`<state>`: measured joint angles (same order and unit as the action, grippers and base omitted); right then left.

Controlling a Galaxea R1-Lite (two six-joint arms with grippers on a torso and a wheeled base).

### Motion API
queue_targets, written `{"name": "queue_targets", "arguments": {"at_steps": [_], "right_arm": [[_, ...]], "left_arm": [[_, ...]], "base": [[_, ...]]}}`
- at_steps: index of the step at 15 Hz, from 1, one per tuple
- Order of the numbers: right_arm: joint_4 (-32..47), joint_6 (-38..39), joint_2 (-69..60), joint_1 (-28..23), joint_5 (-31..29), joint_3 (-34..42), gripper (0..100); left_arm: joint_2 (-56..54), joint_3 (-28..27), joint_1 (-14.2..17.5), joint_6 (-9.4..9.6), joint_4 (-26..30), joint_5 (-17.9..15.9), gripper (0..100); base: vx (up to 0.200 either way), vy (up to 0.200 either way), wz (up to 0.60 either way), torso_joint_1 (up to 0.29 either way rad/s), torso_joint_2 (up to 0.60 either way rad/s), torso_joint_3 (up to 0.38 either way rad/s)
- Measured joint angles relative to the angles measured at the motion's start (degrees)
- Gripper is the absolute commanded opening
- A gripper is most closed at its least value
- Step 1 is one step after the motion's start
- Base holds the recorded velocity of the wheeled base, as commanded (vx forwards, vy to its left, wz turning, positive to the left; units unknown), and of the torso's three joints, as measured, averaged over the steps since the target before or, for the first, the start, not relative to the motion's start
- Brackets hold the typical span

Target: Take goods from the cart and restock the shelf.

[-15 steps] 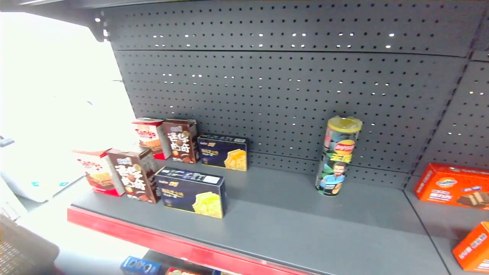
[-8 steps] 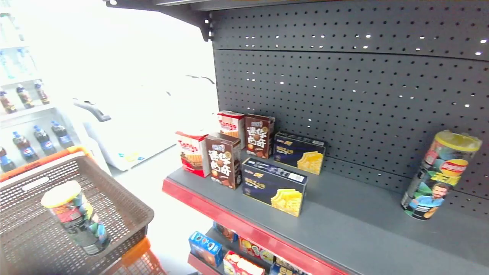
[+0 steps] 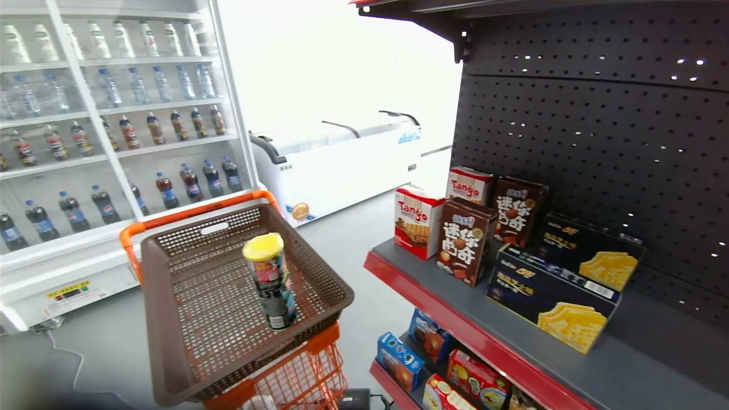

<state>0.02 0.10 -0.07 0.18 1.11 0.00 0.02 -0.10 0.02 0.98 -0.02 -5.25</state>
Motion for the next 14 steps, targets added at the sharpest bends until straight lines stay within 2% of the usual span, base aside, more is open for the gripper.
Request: {"name": "queue_targets", "arguments": {"at_steps": [6, 10, 14], "right_arm": [[0.0, 0.0, 0.0, 0.0, 0.0, 0.0, 100], [0.0, 0.0, 0.0, 0.0, 0.0, 0.0, 100], [0.0, 0.0, 0.0, 0.0, 0.0, 0.0, 100]], "left_arm": [[0.0, -0.2, 0.0, 0.37, 0.1, 0.4, 100], [6.2, -8.2, -0.7, 0.83, 3.0, 0.1, 100], [22.9, -16.3, -1.1, 1.01, 2.6, 0.1, 100]], "base": [[0.0, 0.0, 0.0, 0.0, 0.0, 0.0], [0.0, 0.0, 0.0, 0.0, 0.0, 0.0], [0.0, 0.0, 0.0, 0.0, 0.0, 0.0]]}}
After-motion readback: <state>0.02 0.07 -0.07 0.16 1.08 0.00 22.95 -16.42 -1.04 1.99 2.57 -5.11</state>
